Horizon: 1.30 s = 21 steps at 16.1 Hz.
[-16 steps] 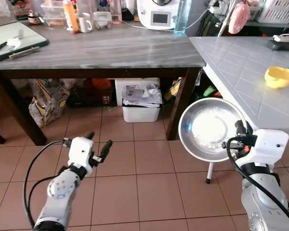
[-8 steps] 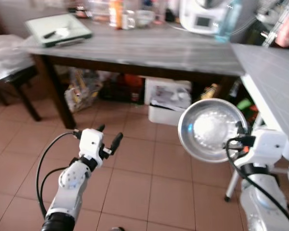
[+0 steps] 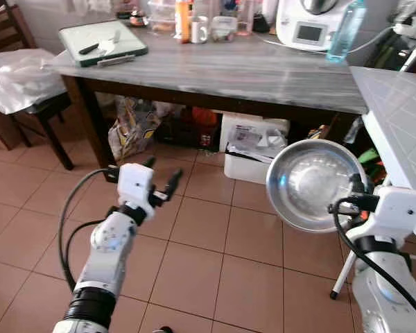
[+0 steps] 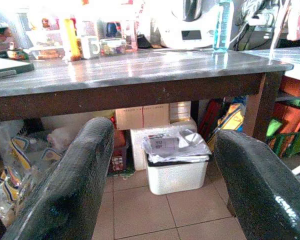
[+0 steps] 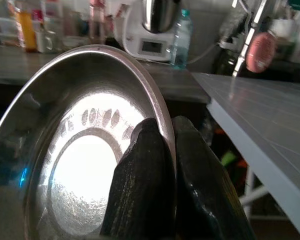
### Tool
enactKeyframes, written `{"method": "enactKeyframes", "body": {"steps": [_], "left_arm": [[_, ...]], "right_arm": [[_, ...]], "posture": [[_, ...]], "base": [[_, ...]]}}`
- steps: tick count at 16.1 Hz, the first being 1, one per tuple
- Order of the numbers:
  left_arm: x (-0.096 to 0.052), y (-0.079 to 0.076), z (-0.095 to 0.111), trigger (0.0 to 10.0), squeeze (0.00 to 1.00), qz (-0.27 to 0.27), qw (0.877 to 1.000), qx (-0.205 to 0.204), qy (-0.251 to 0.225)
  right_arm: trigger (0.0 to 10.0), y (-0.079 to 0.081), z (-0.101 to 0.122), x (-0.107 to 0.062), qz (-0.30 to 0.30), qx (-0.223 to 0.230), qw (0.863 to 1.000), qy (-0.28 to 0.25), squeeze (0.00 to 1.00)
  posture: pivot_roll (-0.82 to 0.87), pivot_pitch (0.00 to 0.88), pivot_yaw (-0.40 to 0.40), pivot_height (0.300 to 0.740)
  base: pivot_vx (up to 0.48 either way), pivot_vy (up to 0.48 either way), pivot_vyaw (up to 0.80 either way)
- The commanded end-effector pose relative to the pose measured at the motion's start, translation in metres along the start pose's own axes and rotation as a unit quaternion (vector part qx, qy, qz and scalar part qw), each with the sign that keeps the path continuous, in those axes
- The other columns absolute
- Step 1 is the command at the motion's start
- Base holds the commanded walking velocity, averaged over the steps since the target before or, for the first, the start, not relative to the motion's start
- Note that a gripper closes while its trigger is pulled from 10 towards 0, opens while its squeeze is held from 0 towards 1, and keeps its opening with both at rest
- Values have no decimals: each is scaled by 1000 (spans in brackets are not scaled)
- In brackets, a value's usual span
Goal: Setting the table
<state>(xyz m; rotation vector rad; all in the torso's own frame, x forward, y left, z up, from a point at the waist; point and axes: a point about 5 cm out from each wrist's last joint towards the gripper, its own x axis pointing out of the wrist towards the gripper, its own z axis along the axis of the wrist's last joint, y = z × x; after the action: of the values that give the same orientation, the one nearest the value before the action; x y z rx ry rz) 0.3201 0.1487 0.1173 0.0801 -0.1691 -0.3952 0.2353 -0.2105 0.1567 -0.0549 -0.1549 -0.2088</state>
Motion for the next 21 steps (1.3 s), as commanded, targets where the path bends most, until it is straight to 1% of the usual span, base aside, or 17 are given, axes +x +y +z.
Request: {"method": "enactKeyframes", "body": {"steps": [1,4,5,8,14,21], "left_arm": [[0,0,-2,10000,0,-3,1000,-3,10],[0,-2,-1,10000,0,-5,1000,-8,8],[2,-9,0,10000,0,-20,1000,-22,2],[5,-18,2,10000,0,-37,999,-31,-2],[7,-22,2,10000,0,-45,998,-36,0],[7,-25,0,10000,0,-51,998,-38,6]], "right_arm": [[10000,-4,6,-3,0,-5,1000,-14,0],[10000,-7,3,-7,0,-10,1000,-7,0],[10000,-6,1,-8,-2,-8,1000,-3,0],[10000,-2,1,-6,-1,-5,1000,-6,0],[10000,1,2,-2,3,-5,1000,-10,0],[10000,1,3,-3,1,-5,1000,-12,0]], "posture": [[86,60,-51,740],[81,54,-43,740],[80,51,-43,740],[79,49,-42,740],[78,34,-45,740],[72,39,-42,740]], "base": [[0,0,0],[0,0,0],[0,0,0],[167,0,0],[279,0,0],[286,0,0]]}}
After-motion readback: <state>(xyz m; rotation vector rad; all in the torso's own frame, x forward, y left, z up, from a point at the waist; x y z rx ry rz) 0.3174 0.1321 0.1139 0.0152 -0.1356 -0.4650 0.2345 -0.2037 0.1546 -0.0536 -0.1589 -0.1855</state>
